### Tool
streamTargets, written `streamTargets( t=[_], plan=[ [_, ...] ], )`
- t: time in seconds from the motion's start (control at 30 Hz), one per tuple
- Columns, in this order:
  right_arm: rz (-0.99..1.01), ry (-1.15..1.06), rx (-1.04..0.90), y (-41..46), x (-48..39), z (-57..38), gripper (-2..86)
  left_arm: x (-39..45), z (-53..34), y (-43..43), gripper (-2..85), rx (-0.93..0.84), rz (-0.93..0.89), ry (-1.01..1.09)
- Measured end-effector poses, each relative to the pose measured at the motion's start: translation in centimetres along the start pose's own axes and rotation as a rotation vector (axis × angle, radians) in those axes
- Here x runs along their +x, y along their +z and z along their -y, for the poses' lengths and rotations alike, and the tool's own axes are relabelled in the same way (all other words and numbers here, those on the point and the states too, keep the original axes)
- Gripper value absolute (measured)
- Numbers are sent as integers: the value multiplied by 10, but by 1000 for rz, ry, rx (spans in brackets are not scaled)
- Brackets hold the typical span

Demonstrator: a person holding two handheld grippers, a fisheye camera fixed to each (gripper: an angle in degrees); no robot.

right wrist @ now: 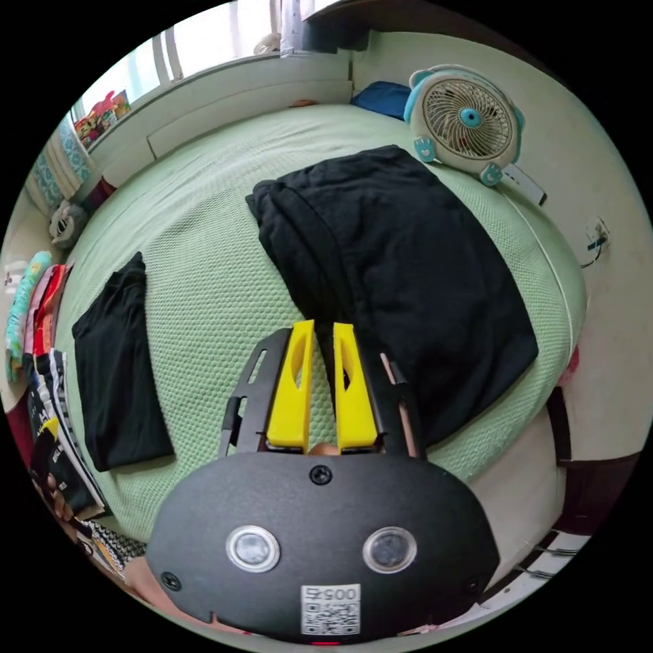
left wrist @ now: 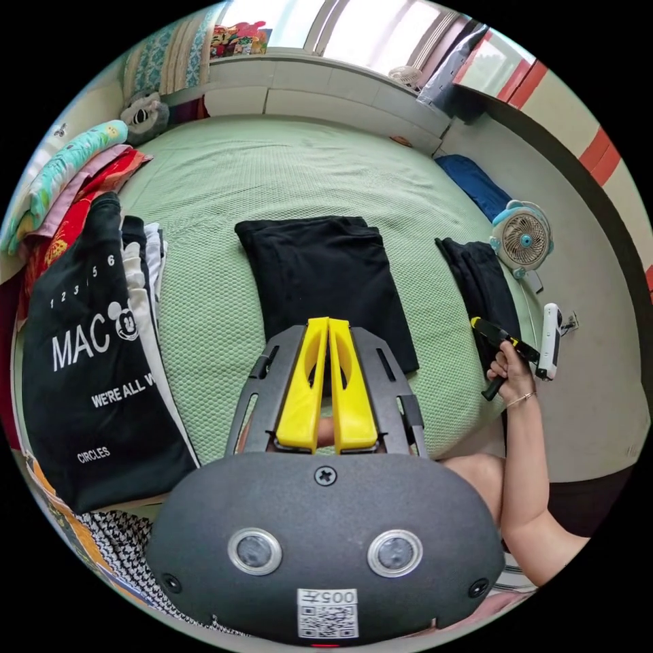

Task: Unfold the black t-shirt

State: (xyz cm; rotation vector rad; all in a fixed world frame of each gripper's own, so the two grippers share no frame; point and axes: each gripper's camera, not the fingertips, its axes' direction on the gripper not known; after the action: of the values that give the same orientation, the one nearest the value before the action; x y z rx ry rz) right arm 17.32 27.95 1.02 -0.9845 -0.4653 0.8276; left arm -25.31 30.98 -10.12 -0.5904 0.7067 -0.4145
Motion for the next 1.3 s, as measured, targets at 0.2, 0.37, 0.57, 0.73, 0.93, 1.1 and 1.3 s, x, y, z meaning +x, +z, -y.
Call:
streamTargets(
  t=[0.2, 0.37, 0.57, 0.73, 0.93, 1.1, 1.3],
  plan=[
    [-56, -110, 14, -1, -17, -6, 59, -7, 8, 1, -2, 5, -21, 2],
    [-53, -108, 17, -12, -25, -10, 78, -17, 10, -2, -2, 7, -41, -1],
    [-125, -103, 58, -26, -29, -14, 80, -35, 10, -6, -2, 16, -63, -35],
    [-172, -95, 30, -3, -25, -12, 60, -40, 12, -7, -3, 14, -67, -29],
    [-155, -35, 50, -3, -14, -9, 13, -43, 15, -9, -3, 17, -66, -16],
    [21, 67, 0, -31, 13, 10, -8, -49, 15, -11, -3, 27, -73, -21],
    [-2, 47, 64, -74, 19, 30, -10, -57, 15, -13, -3, 31, -80, -31]
  ],
)
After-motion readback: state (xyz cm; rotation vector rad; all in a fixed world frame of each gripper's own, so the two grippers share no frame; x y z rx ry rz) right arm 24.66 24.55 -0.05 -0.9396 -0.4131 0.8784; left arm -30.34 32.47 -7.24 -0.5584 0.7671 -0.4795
